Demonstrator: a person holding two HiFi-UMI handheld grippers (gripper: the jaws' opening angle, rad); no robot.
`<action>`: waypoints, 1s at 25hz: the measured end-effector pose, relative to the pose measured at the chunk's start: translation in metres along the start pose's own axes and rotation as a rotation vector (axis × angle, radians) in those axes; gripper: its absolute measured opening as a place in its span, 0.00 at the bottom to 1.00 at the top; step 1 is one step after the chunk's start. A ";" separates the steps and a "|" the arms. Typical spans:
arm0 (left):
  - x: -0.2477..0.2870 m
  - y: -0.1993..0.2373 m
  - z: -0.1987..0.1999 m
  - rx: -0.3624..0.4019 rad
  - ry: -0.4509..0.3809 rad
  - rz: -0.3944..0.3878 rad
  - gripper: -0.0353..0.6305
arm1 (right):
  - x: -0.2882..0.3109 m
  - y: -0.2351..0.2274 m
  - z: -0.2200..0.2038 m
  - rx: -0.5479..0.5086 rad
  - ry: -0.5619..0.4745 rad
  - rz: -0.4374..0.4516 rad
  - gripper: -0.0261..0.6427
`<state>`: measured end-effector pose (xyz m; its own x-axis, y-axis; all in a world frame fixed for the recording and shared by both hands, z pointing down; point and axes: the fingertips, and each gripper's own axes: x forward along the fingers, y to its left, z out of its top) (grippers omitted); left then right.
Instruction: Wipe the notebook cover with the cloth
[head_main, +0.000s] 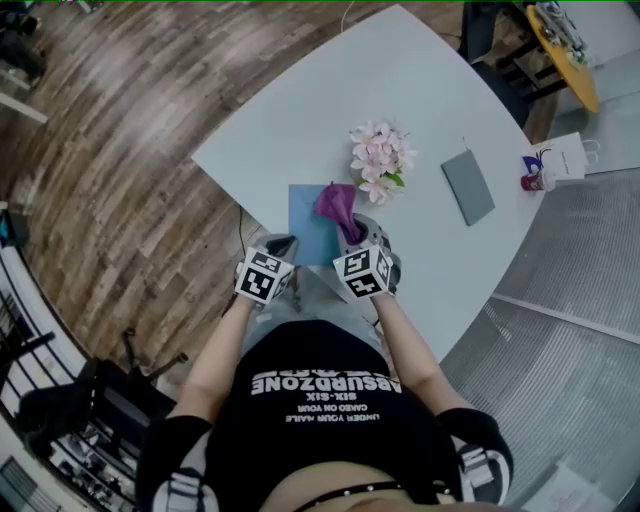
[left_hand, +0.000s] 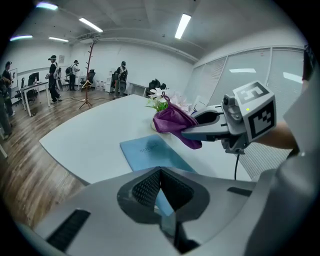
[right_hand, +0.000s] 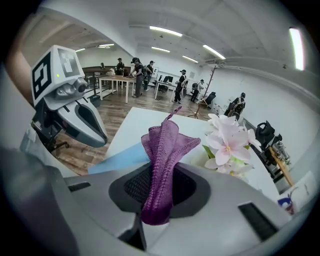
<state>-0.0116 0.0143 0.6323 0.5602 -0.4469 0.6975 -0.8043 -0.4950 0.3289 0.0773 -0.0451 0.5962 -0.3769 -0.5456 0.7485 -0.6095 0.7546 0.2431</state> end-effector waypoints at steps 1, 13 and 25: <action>0.002 0.001 -0.002 -0.004 0.010 0.001 0.08 | 0.006 -0.003 -0.001 -0.008 0.015 -0.002 0.17; 0.017 0.010 -0.019 -0.014 0.105 -0.010 0.08 | 0.066 -0.028 -0.011 -0.028 0.183 -0.067 0.17; 0.037 0.014 -0.027 0.013 0.153 -0.017 0.08 | 0.093 -0.029 -0.028 0.077 0.279 -0.040 0.17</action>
<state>-0.0079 0.0113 0.6799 0.5365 -0.3199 0.7809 -0.7914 -0.5119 0.3340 0.0793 -0.1079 0.6763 -0.1518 -0.4453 0.8824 -0.6751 0.6988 0.2365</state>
